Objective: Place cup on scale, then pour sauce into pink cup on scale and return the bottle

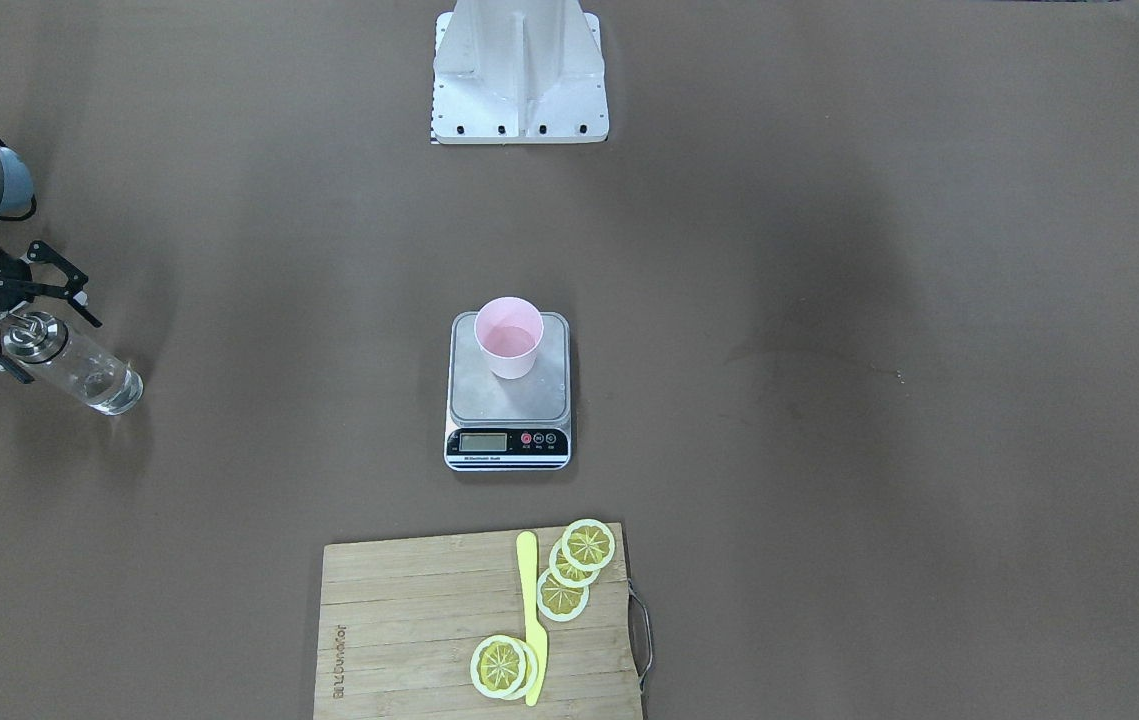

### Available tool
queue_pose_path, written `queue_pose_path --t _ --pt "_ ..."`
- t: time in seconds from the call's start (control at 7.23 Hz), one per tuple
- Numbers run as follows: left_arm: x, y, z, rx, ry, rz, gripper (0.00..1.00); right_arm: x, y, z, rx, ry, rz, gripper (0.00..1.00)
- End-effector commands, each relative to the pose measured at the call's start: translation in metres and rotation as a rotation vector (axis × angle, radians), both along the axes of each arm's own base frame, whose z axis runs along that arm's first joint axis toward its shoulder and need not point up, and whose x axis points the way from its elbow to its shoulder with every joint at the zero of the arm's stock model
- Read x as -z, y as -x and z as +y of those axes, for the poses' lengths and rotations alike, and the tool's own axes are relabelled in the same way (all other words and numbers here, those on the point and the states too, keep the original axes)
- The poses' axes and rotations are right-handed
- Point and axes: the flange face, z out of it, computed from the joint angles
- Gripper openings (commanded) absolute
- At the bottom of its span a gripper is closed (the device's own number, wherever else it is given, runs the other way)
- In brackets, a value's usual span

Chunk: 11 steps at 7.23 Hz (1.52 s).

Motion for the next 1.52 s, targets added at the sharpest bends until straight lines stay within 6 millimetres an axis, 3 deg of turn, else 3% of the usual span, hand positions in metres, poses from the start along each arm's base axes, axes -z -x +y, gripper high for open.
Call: queue_pose_path --t 0.0,0.14,0.28,0.42,0.55,0.69,0.97,1.38 --pt "0.002 0.001 0.003 0.01 0.004 0.001 0.98 -0.011 -0.063 -0.001 0.096 0.006 0.032 1.0" --pt "0.002 0.001 0.004 0.009 0.004 0.002 0.98 -0.019 -0.082 0.01 0.1 0.017 0.037 1.0" --pt "0.002 0.001 0.005 0.009 0.004 0.002 0.98 -0.044 -0.1 0.039 0.096 0.071 0.064 1.0" --pt "0.001 0.001 0.005 0.016 0.012 0.003 0.98 -0.06 -0.115 0.054 0.13 0.146 0.083 1.0" --pt "0.0 0.001 0.005 0.02 0.019 0.003 0.98 -0.065 -0.148 0.038 0.087 0.252 0.103 1.0" --pt "-0.003 0.001 0.005 0.022 0.026 0.002 0.98 -0.069 -0.167 0.025 0.032 0.315 0.117 1.0" --pt "-0.007 0.001 0.001 0.023 0.035 -0.001 0.98 -0.062 -0.2 -0.026 -0.026 0.575 0.13 1.0" --pt "-0.037 0.055 -0.008 0.116 0.089 -0.035 0.98 -0.052 -0.224 -0.056 -0.032 0.957 0.142 1.0"
